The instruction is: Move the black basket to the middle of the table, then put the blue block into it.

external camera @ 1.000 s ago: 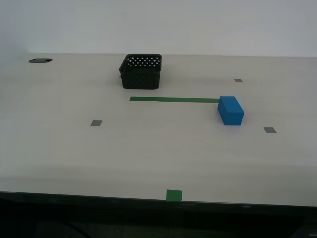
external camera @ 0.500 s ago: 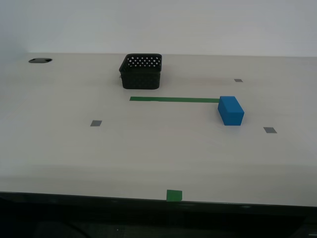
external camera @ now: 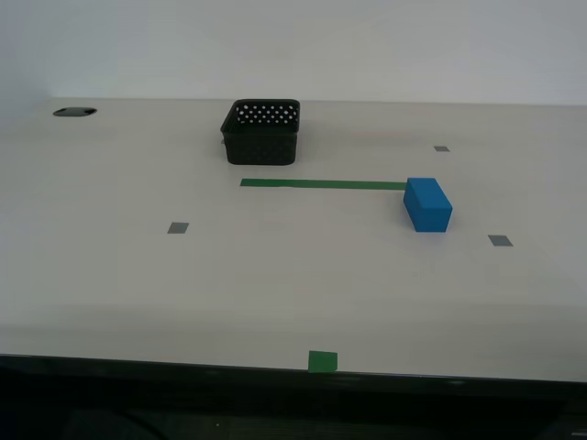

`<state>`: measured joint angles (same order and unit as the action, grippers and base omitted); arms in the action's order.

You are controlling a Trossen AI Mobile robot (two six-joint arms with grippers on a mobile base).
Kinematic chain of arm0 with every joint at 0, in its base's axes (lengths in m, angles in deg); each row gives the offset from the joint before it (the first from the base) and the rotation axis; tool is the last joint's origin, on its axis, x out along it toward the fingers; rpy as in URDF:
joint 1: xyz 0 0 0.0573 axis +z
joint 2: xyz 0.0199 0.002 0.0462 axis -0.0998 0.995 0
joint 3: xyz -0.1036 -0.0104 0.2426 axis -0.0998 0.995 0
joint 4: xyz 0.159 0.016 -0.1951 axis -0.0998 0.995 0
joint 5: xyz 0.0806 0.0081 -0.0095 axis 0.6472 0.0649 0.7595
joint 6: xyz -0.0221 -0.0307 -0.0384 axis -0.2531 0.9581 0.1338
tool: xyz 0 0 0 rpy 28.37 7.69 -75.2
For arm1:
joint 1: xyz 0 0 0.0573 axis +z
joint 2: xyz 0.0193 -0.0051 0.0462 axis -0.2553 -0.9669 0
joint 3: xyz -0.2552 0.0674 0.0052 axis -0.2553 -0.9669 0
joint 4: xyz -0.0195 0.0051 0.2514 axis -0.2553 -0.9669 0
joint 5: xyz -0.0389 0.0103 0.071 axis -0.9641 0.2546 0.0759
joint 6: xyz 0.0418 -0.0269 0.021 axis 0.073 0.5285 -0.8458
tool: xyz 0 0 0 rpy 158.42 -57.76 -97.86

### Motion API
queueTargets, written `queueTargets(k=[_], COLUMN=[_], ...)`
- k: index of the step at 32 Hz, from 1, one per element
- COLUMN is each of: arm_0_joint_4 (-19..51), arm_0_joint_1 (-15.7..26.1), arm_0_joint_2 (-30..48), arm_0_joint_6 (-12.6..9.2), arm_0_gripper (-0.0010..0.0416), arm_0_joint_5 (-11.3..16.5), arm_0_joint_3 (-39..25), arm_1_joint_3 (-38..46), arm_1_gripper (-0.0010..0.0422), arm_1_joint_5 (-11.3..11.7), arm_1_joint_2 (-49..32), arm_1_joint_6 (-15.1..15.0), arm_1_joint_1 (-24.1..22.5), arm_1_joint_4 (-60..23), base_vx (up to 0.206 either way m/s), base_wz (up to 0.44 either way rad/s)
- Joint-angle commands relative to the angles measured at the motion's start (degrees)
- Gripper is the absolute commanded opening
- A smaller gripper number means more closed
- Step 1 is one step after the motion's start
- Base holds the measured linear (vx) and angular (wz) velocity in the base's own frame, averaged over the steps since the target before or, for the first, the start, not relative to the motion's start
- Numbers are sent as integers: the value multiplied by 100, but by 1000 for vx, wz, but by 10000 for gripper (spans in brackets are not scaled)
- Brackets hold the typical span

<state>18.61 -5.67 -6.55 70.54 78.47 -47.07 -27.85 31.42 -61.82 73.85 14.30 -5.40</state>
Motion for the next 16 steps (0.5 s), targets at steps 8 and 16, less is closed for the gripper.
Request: queueTargets(k=[8,16], arm_0_joint_4=[2415,3624], arm_0_joint_1=[0,0], arm_0_joint_2=[48,525], arm_0_joint_6=[46,103], arm_0_gripper=[1,1], arm_0_joint_5=[2,48], arm_0_joint_3=[-1923,-2603], arm_1_joint_3=[1834,3069], arm_1_gripper=[0,0], arm_1_joint_5=[-463,-463], arm_1_joint_2=[-1248,-2439], arm_1_joint_6=[-275,-503], arm_1_joint_1=[-271,-664], arm_1_joint_4=[-2068,-3185], base_vx=[0,0], base_wz=[0,0])
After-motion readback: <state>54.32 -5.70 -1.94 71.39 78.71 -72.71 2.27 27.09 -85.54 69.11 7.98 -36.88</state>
